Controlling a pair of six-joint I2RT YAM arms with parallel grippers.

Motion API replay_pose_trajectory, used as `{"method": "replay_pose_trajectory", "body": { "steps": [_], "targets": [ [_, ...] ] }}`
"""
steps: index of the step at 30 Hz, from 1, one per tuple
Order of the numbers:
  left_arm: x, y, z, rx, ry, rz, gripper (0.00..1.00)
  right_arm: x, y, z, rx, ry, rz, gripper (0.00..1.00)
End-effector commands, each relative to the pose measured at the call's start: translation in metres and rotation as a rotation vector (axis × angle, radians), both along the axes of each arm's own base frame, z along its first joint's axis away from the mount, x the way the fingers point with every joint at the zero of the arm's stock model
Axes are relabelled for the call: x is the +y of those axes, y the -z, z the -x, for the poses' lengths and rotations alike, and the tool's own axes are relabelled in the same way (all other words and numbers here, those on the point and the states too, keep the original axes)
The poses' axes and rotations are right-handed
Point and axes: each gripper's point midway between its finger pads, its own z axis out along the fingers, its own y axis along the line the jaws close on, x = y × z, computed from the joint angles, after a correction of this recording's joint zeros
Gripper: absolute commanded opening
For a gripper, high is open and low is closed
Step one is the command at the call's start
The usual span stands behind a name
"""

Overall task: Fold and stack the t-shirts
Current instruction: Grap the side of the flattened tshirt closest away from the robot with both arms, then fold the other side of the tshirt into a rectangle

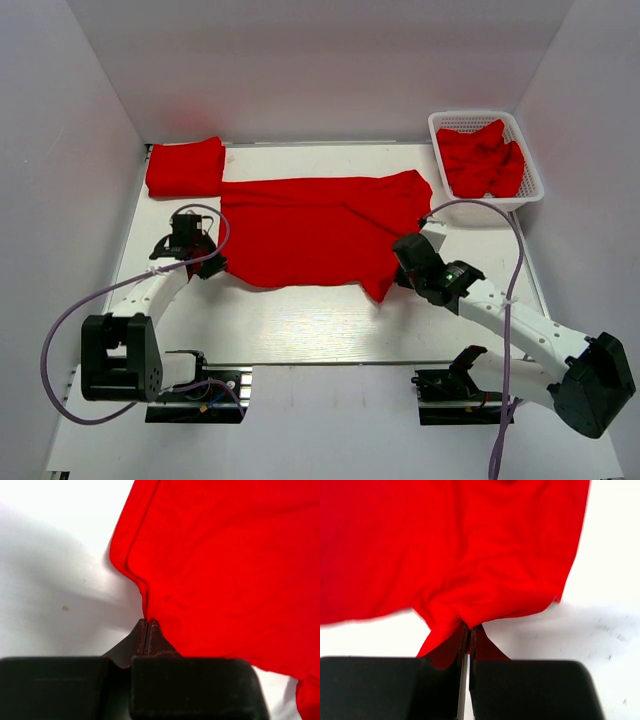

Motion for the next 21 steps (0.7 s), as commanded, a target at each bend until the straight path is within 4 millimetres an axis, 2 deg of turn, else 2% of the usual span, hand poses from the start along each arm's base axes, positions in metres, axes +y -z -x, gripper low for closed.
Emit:
{"method": "replay_pose_trajectory", "body": {
  "steps": [1, 7, 8, 10, 11, 12, 13, 14, 16, 17, 18, 19, 20, 21],
  "targets": [
    [-0.001, -0.011, -0.017, -0.012, 0.004, 0.008, 0.00, -0.011, -0.036, -0.038, -0.155, 0.089, 0.033, 0.00],
    [-0.001, -0.021, -0.037, -0.010, -0.015, 0.026, 0.00, -0.011, -0.054, -0.078, -0.211, 0.081, 0.056, 0.00],
    [-0.001, -0.021, -0.039, -0.008, -0.015, 0.026, 0.00, -0.005, -0.052, -0.085, -0.194, 0.063, 0.054, 0.00],
    [0.003, -0.027, -0.048, -0.027, -0.029, 0.006, 0.00, -0.007, -0.057, -0.099, -0.207, 0.053, 0.060, 0.00],
    [0.003, -0.031, -0.052, -0.039, -0.029, 0.007, 0.00, -0.001, -0.055, -0.107, -0.197, 0.039, 0.049, 0.00],
    [0.005, -0.027, -0.053, -0.018, -0.034, -0.001, 0.00, 0.002, -0.058, -0.113, -0.200, 0.023, 0.046, 0.00],
    [0.005, -0.033, -0.060, -0.033, -0.034, -0.001, 0.00, 0.001, -0.065, -0.122, -0.219, 0.027, 0.030, 0.00],
    [0.005, -0.033, -0.063, -0.033, -0.034, -0.001, 0.00, 0.002, -0.058, -0.128, -0.206, 0.022, 0.043, 0.00],
    [0.006, -0.033, -0.073, -0.032, -0.040, -0.010, 0.00, 0.000, -0.071, -0.142, -0.233, 0.025, 0.030, 0.00],
    [0.006, -0.034, -0.076, -0.034, -0.040, -0.010, 0.00, 0.000, -0.062, -0.147, -0.210, 0.018, 0.047, 0.00],
    [0.007, -0.040, -0.083, -0.047, -0.054, -0.010, 0.00, -0.002, -0.071, -0.156, -0.227, 0.027, 0.032, 0.00],
    [0.007, -0.036, -0.087, -0.037, -0.054, -0.011, 0.00, 0.000, -0.068, -0.159, -0.221, 0.014, 0.039, 0.00],
    [0.007, -0.037, -0.091, -0.038, -0.054, -0.011, 0.00, -0.006, -0.064, -0.166, -0.215, 0.024, 0.050, 0.00],
    [0.009, -0.041, -0.098, -0.049, -0.060, -0.017, 0.00, -0.003, -0.069, -0.171, -0.223, 0.013, 0.037, 0.00]
  ]
}}
